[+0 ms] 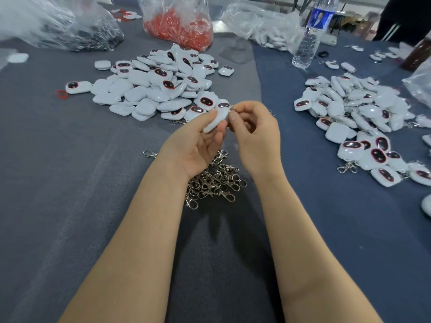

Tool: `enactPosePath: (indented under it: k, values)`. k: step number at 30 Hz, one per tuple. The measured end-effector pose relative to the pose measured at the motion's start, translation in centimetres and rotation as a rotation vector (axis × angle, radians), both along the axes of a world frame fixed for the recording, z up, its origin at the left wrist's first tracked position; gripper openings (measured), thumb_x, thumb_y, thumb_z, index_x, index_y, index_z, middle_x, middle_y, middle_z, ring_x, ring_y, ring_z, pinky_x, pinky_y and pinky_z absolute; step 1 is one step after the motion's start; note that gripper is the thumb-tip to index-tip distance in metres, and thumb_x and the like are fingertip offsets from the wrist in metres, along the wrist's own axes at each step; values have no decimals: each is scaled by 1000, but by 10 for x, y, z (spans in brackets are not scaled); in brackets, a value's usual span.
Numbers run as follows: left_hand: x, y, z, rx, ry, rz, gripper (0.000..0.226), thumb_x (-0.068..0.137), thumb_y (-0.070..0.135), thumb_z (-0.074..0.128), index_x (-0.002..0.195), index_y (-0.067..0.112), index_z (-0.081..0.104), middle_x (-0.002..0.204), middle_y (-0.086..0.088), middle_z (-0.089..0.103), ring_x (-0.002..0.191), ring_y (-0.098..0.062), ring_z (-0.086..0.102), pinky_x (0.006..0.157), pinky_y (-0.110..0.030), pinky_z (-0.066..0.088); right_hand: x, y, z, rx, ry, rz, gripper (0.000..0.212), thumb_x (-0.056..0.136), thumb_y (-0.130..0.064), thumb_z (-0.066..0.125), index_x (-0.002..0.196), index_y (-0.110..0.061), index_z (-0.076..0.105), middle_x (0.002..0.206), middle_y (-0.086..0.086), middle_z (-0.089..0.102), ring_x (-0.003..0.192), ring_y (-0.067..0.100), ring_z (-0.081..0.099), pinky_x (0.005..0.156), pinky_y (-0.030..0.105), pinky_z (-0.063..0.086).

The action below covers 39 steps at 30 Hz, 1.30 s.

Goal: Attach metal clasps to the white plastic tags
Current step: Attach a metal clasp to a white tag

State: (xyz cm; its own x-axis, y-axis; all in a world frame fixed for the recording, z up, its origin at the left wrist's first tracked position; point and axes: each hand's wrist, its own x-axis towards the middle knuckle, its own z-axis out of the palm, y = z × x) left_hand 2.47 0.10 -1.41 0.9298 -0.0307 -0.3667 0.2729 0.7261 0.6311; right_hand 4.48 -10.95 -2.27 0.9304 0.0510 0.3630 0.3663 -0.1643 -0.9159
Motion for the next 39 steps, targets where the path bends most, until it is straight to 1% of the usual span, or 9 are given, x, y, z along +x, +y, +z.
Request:
enactPosePath:
  k: [8, 13, 16, 23, 26, 28, 31, 35, 39]
  values:
    - [-1, 2, -2, -464, 32, -167, 26, 88, 20, 56, 83, -6, 59, 59, -3, 60, 43, -6, 59, 41, -13, 47, -2, 0, 1, 21, -58, -100, 14, 91, -9, 59, 86, -22, 61, 83, 1, 68, 81, 15, 65, 81, 35, 54]
    - [-4, 1, -1, -430, 30, -160, 18, 82, 17, 59, 83, -1, 57, 56, -2, 59, 41, -5, 57, 38, -13, 45, -1, -2, -1, -115, -142, -116, 10, 93, -9, 55, 85, -15, 60, 70, -13, 58, 67, 1, 53, 65, 13, 44]
    - [-1, 0, -1, -77, 20, -7, 20, 92, 20, 57, 80, 5, 59, 54, -1, 61, 41, -3, 56, 37, -11, 43, -1, -4, -1, -260, -171, -110, 11, 94, -10, 54, 84, -11, 59, 63, -12, 51, 59, 3, 44, 59, 11, 36]
    - [-5, -2, -9, 1392, -469, 260, 14, 90, 23, 57, 94, 10, 57, 73, -8, 64, 66, -21, 63, 62, -37, 53, 7, -13, -4, -603, -80, -63, 10, 93, -10, 51, 85, -8, 56, 71, 6, 57, 68, 23, 48, 66, 35, 39]
    - [-4, -3, -15, 1670, -539, 265, 17, 91, 31, 55, 100, 17, 54, 79, -4, 62, 76, -27, 59, 69, -38, 47, 8, -13, -7, -685, -21, -63, 11, 94, -12, 50, 84, -13, 54, 75, 3, 57, 72, 24, 50, 67, 35, 40]
    - [-2, -6, -16, 1550, -472, 314, 14, 92, 28, 55, 99, 16, 55, 81, -4, 63, 74, -23, 59, 68, -34, 47, 7, -12, -7, -580, -23, -63, 9, 94, -12, 52, 86, -12, 58, 74, -3, 55, 71, 18, 50, 66, 25, 40]
    - [3, -11, -12, 802, -212, 282, 13, 95, 19, 53, 85, 13, 59, 62, -3, 65, 50, -9, 62, 49, -21, 51, 4, -8, -5, -362, -19, -53, 9, 90, -9, 56, 89, -17, 60, 76, -9, 56, 65, 5, 49, 61, 7, 37]
    - [2, 1, -8, -14, 33, 37, 22, 95, 21, 53, 83, 5, 60, 53, 1, 59, 41, -3, 56, 35, -10, 41, 4, -7, -1, -181, -15, -16, 9, 89, -11, 62, 88, -20, 61, 77, -14, 60, 65, -3, 51, 65, 6, 40]
    - [1, 4, -7, -384, 47, -122, 17, 82, 16, 59, 87, 0, 56, 56, -1, 58, 40, -4, 57, 37, -13, 44, 2, -5, 0, -96, -48, -32, 8, 90, -12, 61, 87, -18, 62, 75, -15, 59, 66, -4, 53, 67, 9, 42]
